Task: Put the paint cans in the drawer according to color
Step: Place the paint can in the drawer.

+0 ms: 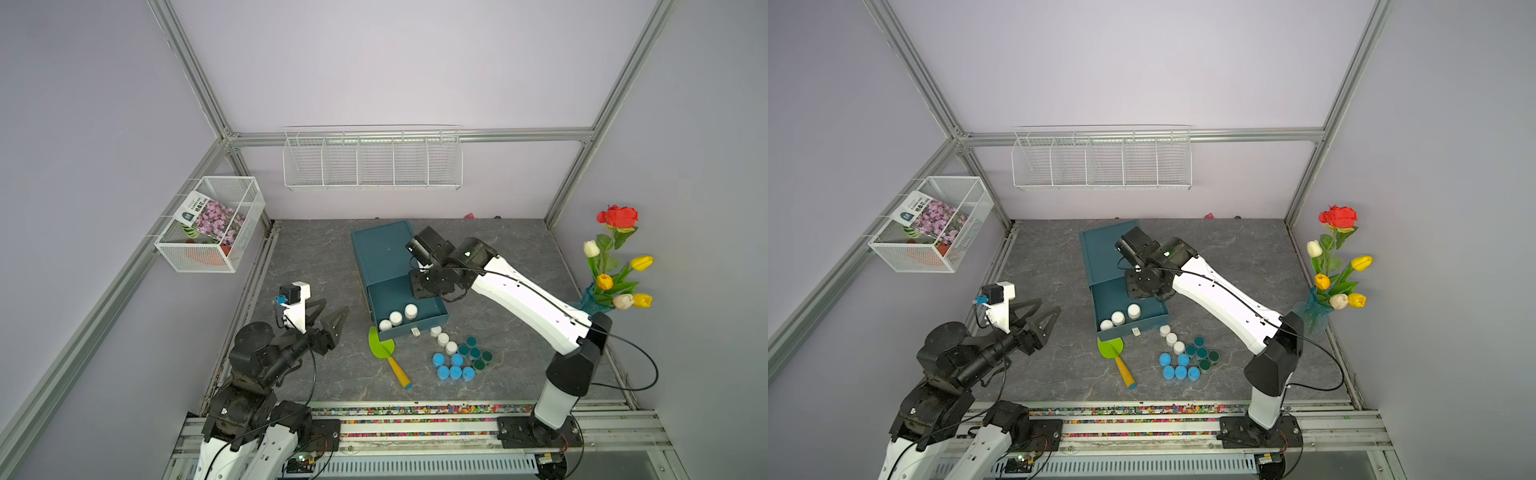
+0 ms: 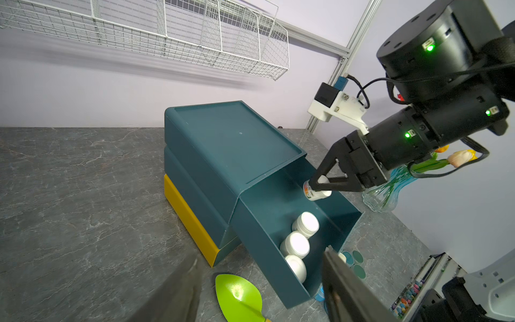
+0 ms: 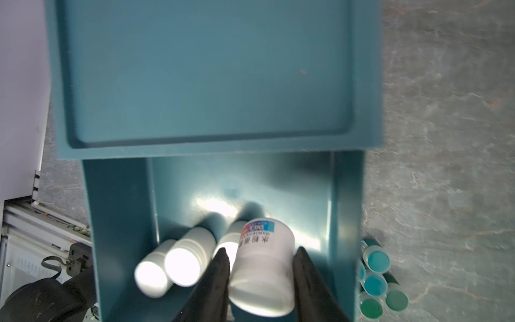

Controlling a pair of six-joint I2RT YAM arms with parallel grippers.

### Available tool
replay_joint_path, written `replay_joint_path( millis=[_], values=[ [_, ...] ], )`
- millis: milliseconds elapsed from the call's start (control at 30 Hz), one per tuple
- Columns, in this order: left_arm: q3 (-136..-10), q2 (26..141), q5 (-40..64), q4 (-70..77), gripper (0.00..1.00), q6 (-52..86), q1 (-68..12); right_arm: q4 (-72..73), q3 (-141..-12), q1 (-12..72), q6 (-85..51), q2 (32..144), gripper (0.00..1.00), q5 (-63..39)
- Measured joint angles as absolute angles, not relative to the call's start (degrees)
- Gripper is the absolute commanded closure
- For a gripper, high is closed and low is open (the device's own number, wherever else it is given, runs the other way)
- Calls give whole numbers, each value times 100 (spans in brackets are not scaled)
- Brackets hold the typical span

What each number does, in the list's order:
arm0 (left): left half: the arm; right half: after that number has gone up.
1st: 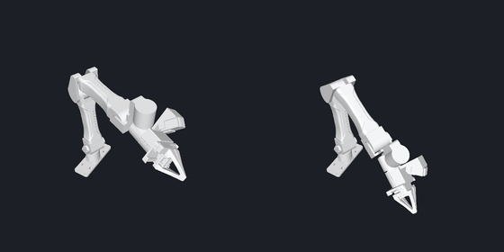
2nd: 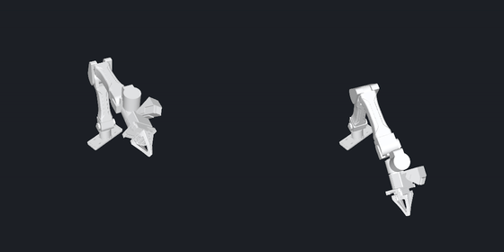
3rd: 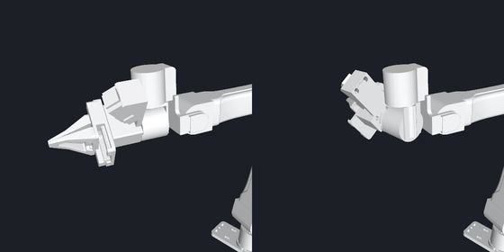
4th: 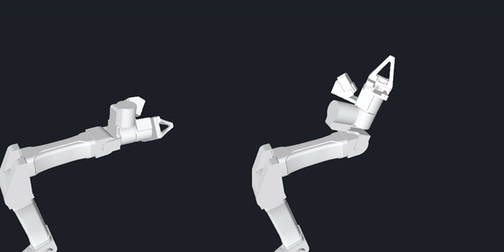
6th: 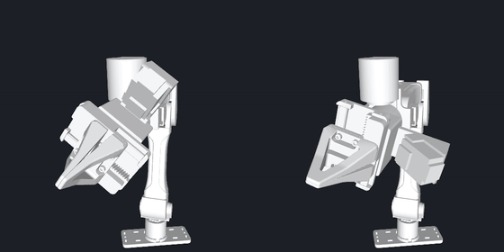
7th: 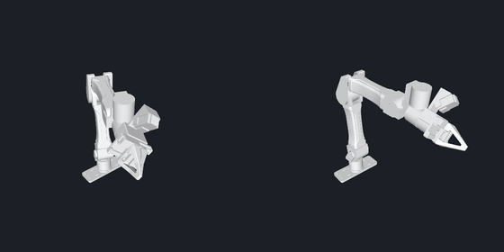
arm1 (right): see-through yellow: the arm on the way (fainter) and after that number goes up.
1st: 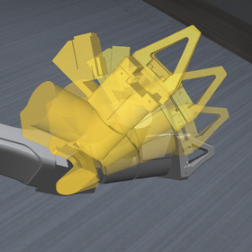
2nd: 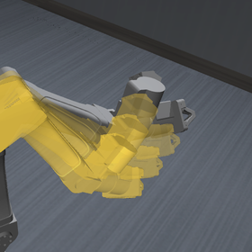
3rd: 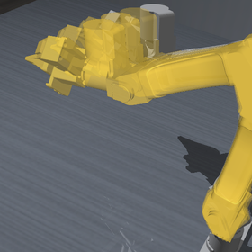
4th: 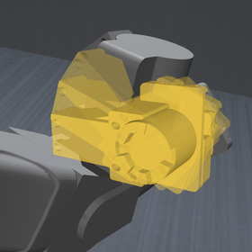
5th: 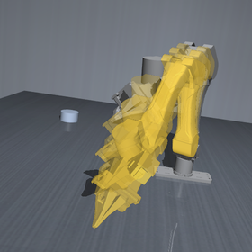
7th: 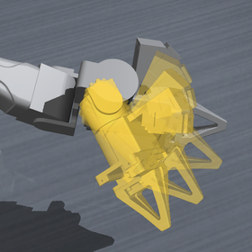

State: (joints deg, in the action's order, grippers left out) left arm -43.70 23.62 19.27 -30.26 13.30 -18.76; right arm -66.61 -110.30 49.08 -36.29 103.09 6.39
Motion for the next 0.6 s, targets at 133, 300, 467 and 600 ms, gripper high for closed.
replay_joint_path(
  millis=[133,300,467,600],
  values=[
    [-4370,2353,1927,-3028,30,1345,-1876,-6661,-11308,4954,-3503,10530,88,607],
    [-4370,2346,1925,-3026,29,1347,-1876,-6672,-11397,4987,-3374,10766,88,502],
    [-4370,2346,1925,-3026,29,1347,-1876,-6696,-11428,5085,-3286,10971,89,384],
    [-4370,2346,1925,-3024,29,1347,-1876,-6820,-11430,5129,-3205,10997,88,360]
  ],
)
